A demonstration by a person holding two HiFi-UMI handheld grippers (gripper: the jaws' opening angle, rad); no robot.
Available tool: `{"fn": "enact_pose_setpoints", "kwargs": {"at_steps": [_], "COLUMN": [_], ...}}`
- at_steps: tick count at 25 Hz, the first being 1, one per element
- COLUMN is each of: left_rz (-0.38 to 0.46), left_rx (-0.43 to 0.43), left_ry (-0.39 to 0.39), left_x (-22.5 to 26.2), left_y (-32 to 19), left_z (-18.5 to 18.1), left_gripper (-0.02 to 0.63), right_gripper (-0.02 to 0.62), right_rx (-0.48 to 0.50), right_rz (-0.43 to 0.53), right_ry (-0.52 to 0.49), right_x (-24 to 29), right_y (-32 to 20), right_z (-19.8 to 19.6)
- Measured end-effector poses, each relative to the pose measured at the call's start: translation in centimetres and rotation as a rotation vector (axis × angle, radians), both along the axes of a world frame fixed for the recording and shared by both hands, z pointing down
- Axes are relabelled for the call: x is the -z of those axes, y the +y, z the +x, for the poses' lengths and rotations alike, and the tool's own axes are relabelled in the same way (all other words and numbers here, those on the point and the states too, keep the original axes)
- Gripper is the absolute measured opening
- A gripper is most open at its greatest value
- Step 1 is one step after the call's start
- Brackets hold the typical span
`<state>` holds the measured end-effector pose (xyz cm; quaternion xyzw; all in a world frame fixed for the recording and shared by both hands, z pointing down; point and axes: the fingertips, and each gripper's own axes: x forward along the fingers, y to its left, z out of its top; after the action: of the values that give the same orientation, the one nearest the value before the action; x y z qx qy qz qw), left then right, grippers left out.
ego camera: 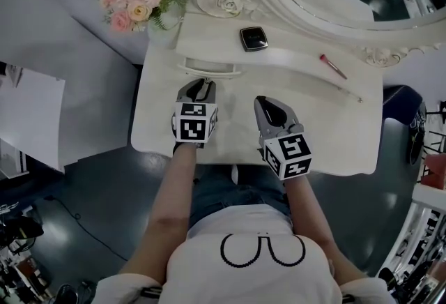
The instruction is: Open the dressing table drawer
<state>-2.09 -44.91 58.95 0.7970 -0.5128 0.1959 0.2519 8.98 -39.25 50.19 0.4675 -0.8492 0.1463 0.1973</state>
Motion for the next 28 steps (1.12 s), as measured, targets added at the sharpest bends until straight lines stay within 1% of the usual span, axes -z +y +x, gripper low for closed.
{"fn": "enact_pose_setpoints", "kwargs": {"at_steps": [7, 11, 14, 15, 17, 18, 20, 23, 28], "left_rz": [0.005, 0.006, 0.020, 0.025, 0.037, 0.043, 0.053, 0.070, 0.142], "left_rx": [0.002, 0.007, 0.018, 0.026, 0.033, 0.030, 0.020, 0.026, 0.036], "left_ry": [0.002, 0.019, 0.020, 0.020, 0.029, 0.031, 0.025, 0.026, 0.028], "left_x": [0.0, -0.1, 0.1, 0.2, 0.8, 1.2, 1.9, 3.0, 6.1], "left_y": [1.9, 2.5, 2.6, 2.6, 2.7, 2.8, 3.3, 4.4, 6.1], "left_z": [-0.4, -0.4, -0.5, -0.6, -0.7, -0.7, -0.8, -1.5, -2.2], "left_gripper": [0.094, 0.094, 0.099, 0.112, 0.147, 0.150, 0.149, 0.150, 0.150], "right_gripper": [0.000, 0.000, 0.000, 0.000, 0.000, 0.000, 0.000, 0.000, 0.000], "right_rx": [0.002, 0.002, 0.000, -0.003, -0.018, -0.026, -0.035, -0.022, 0.002], "right_rz": [0.001, 0.004, 0.009, 0.012, 0.019, 0.024, 0.031, 0.046, 0.111], "right_ry": [0.006, 0.010, 0.013, 0.012, 0.011, 0.011, 0.009, 0.005, 0.022], "right_x": [-0.1, 0.0, 0.3, 0.5, 0.9, 1.2, 1.6, 2.5, 4.7], "right_y": [1.8, 2.4, 2.7, 2.8, 2.8, 2.8, 3.2, 4.0, 5.1], "right_z": [-0.4, -0.7, -0.8, -0.8, -0.6, -0.5, -0.5, -0.8, -1.2]}}
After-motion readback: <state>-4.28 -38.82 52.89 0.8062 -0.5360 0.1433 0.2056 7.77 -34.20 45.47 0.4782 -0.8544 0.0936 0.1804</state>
